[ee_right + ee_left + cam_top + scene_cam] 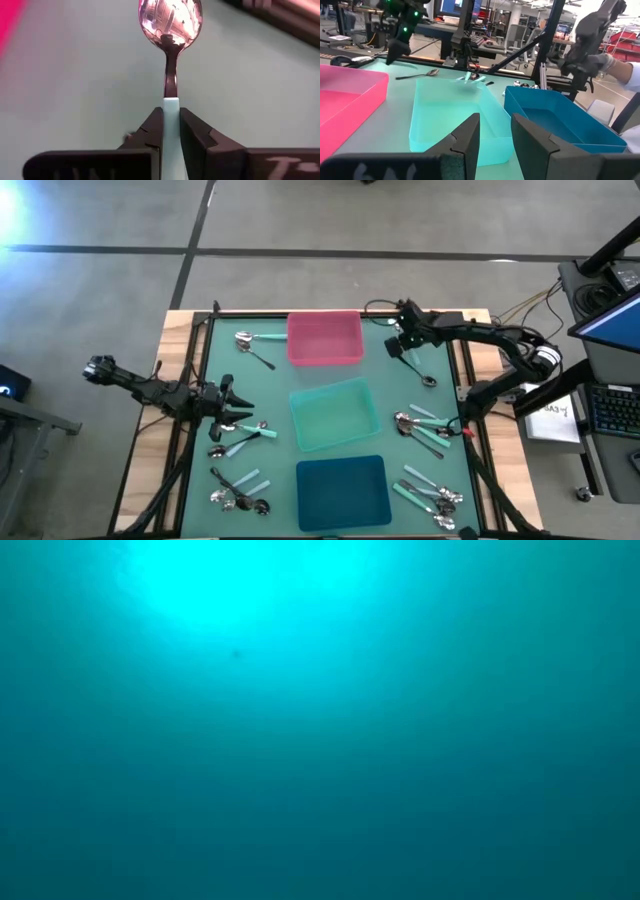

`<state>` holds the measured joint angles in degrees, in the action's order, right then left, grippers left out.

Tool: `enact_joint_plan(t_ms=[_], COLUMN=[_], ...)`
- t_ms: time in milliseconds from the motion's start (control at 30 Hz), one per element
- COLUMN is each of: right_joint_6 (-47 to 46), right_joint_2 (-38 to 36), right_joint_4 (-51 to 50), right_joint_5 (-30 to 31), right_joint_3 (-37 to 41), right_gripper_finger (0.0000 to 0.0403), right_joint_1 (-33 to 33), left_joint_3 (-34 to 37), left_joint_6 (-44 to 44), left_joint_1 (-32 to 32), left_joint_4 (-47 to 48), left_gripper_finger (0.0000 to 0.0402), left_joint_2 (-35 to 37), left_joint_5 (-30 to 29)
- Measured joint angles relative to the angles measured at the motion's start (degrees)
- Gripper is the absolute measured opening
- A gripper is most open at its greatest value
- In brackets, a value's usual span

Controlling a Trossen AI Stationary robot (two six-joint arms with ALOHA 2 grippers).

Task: Sort silverware by color (type)
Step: Put the green spoon into the pink bin

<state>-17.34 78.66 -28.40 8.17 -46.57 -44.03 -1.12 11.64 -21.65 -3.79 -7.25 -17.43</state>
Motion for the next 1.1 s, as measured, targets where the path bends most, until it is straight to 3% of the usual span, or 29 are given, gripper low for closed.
enact_joint_plan(t_ms=[400, 667, 933, 1100], right_joint_6=[10.12, 22.27, 25.29, 24.85], right_joint_2=[-0.5, 8.53, 19.91, 22.08], right_joint_4=[15.74, 21.41, 19.66, 12.55], right_joint_5=[-7.51, -7.15, -6.67, -6.67], right_joint_3=[-10.33, -17.36, -25.88, -30.24], right_gripper_finger=[0.0029, 0.0029, 0.0032, 0.0079], right_joint_1=[12.7, 18.66, 19.17, 19.17], left_joint_3=[0.02, 0.01, 0.02, 0.02], left_joint_6=[-0.01, -0.01, 0.0, 0.0], left_joint_1=[0.0, -0.01, 0.0, -0.01], left_joint_4=[0.0, 0.0, 0.0, -0.01], left_gripper_finger=[0.0096, 0.0096, 0.0096, 0.0096], left_joint_2=[-0.02, -0.02, -0.02, 0.0], left_joint_5=[-0.02, -0.02, -0.02, 0.0])
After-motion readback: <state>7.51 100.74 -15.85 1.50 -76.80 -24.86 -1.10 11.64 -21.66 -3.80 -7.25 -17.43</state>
